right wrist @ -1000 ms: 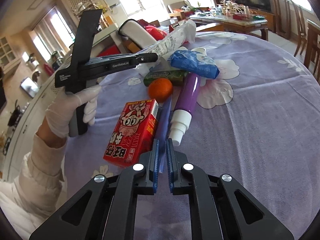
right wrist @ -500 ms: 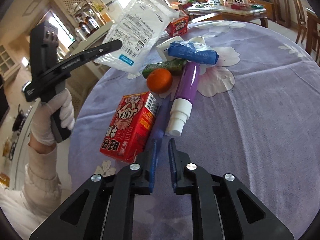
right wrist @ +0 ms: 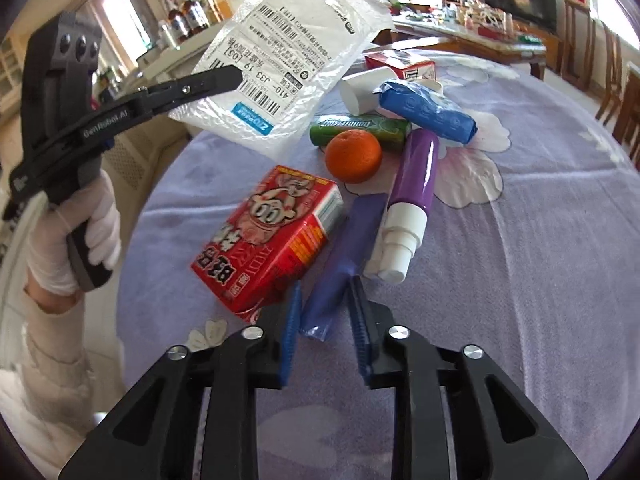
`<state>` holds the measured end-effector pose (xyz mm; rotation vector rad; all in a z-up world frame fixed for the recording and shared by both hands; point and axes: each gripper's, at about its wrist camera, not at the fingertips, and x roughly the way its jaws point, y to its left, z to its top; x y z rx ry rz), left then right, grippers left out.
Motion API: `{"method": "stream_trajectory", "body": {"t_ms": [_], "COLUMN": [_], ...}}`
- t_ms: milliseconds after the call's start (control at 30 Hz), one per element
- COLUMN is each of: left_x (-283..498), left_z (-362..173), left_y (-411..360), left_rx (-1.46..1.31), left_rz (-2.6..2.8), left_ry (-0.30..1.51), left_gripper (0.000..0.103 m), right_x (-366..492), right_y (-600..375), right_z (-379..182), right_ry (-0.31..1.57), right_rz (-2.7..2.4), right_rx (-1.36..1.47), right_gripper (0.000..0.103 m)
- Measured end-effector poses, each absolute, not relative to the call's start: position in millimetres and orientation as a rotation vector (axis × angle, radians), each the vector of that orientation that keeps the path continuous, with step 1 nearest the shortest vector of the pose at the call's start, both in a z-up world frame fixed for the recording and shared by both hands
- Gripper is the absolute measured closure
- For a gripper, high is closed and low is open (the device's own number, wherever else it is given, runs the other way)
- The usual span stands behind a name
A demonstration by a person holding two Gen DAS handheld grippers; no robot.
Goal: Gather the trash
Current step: 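Grasp the white bubble mailer with the left tool while the right tool grasps the blue packet, then carry the mailer and blue packet over the black bin and open both tools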
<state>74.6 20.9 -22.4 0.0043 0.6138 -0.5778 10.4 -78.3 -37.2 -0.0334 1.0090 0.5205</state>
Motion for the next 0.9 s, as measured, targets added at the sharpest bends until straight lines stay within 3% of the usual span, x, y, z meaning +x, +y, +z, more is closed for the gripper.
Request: {"method": "stream_trajectory", "body": {"t_ms": [200,900], "left_x": [68,41], "left_z": [-24,3], "left_y": [21,-41], "left_rx": [-0.003,0.044], "left_rz": [-0.578,-0.637], "left_ry": [0.609,0.536], "left_gripper": [0.096,0.096], "right_x": [8,-26], "right_y": [-74,-155], "right_z": [-39,-10], "right_ry": [0.988,0.889], "right_rz": [0.508,0.498], "right_rx": [-0.042,0.128], "right_gripper": [0.094,0.094]}}
